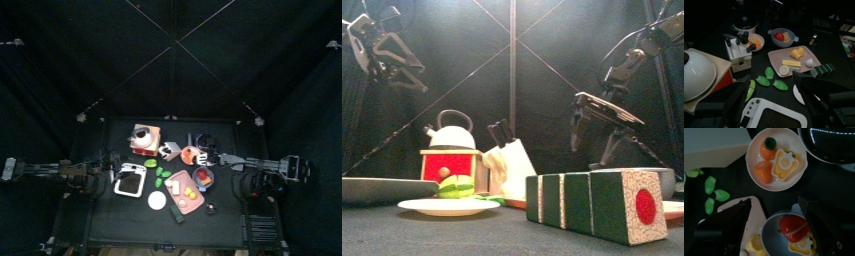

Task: Grab pan

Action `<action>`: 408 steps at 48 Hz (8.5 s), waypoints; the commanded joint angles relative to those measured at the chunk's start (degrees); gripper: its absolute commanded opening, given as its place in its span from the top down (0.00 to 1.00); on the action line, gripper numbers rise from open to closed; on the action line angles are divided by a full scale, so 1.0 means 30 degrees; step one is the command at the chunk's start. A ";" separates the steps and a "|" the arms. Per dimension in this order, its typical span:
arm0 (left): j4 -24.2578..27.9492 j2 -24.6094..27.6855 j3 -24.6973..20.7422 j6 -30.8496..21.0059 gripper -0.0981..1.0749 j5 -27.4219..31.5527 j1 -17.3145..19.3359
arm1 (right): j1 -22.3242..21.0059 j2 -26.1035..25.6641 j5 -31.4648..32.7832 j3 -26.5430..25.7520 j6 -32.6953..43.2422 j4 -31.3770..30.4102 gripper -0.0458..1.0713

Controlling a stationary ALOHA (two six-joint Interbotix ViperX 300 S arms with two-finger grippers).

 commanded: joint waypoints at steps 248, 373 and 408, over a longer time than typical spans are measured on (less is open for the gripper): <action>-0.4424 1.1338 -0.8467 0.3633 0.07 0.3867 -0.1816 | 0.7090 0.5186 -0.0146 -0.8584 -0.0264 -0.0469 0.84; -0.4102 1.3887 -0.8848 0.3779 0.51 0.6357 -0.1846 | 0.7207 0.4746 -0.0205 -0.8877 -0.0264 -0.1260 0.49; -0.4102 1.3682 -0.8613 0.3750 0.51 0.6357 -0.1758 | 0.7178 0.4541 -0.0176 -0.8613 -0.0146 -0.1465 0.29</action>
